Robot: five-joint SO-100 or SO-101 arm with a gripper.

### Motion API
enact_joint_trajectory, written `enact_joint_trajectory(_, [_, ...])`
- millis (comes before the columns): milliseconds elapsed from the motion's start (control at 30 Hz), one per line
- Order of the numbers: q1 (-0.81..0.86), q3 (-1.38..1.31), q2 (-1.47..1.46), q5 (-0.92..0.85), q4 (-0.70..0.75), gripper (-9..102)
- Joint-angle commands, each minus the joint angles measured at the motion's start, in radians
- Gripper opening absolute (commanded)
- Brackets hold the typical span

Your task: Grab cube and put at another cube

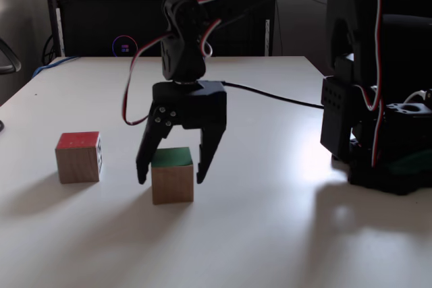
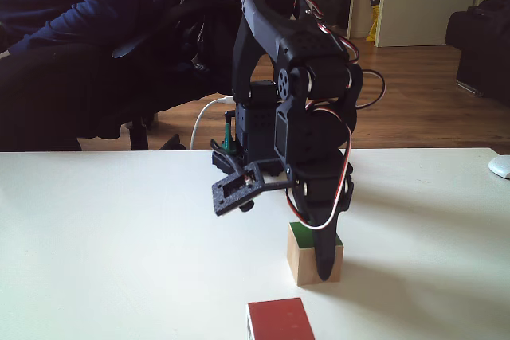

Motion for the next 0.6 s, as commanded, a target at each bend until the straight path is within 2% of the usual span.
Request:
enact_joint_trajectory(0, [-0.009,-0.009,0.008,-0.003,-0.008,28])
enact_joint_trajectory(267, [0.0,-0.009,0.023,-0.014,-0.021,16])
enact_joint_trajectory(500, [-0.014,-0.006,0.107,0.015,-0.008,14])
enact_joint_trajectory(567, [-0.023,-0.04,0.132,0.032,0.034,14])
